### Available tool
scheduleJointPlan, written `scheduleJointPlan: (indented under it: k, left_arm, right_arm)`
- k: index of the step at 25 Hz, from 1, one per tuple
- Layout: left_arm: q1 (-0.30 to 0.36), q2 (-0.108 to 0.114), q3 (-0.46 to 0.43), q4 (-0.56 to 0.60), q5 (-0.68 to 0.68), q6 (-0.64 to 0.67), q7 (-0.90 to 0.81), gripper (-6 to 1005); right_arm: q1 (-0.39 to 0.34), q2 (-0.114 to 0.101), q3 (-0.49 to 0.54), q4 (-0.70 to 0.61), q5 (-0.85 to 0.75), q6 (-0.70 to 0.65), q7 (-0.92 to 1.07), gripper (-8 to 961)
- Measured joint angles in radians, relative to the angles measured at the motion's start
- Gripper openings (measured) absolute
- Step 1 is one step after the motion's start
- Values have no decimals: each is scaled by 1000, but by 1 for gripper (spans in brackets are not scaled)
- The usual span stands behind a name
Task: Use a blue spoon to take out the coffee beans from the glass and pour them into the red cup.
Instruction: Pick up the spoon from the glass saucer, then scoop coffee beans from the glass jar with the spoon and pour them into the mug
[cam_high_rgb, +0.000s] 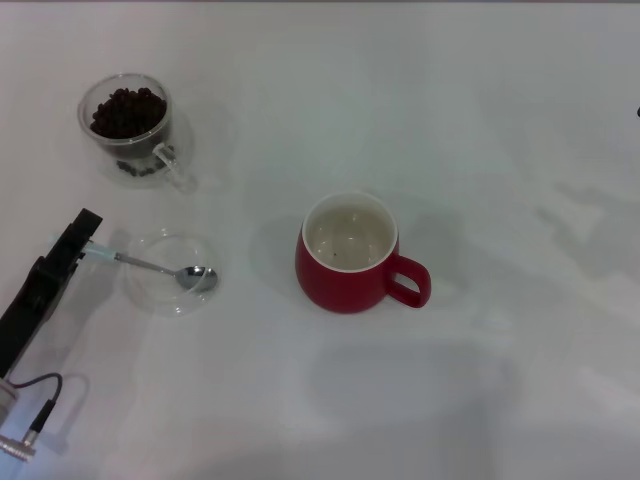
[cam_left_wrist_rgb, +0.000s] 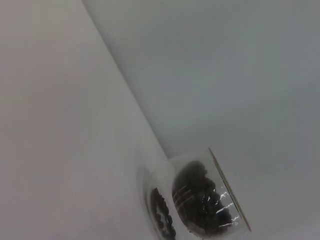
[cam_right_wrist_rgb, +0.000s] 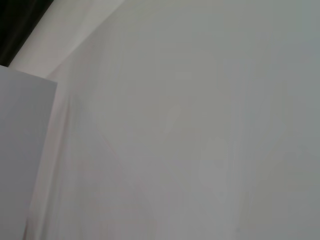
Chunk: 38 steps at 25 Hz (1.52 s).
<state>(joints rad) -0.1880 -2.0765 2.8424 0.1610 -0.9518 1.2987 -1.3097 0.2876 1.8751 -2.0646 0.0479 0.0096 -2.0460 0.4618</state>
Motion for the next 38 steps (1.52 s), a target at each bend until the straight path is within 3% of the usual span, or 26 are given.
scheduleJointPlan:
  k: [9,15,20,28,32,34,38]
  left_arm:
    - [-9,0,-2,-23,0,2,-16,457]
    - [-11,-1,-5,-32,-2,-1,-9,216]
    - [-10,0,-7,-54,-2,44,-7,122]
    - [-17,7,-9,-196,-11,236,-53,121]
    - [-60,11,-5,-323,-15,313,-123,121]
    - [-90,18,-3,-378,-15,329,-166,121]
    - [-165,52,-2,-474,-10,343,-272,121]
  right_arm:
    - [-13,7,0,1,1,-12,0,404]
    - [-16,11,0,1,1,-19,-3,405]
    - [-16,17,0,1,1,-20,-7,406]
    - [-15,27,0,-4,1,-21,-8,407]
    - [-15,37,0,-4,1,-22,-20,407]
    - [-15,43,0,-3,1,-22,-31,408]
    - [-15,49,0,-6,-1,-22,-37,408]
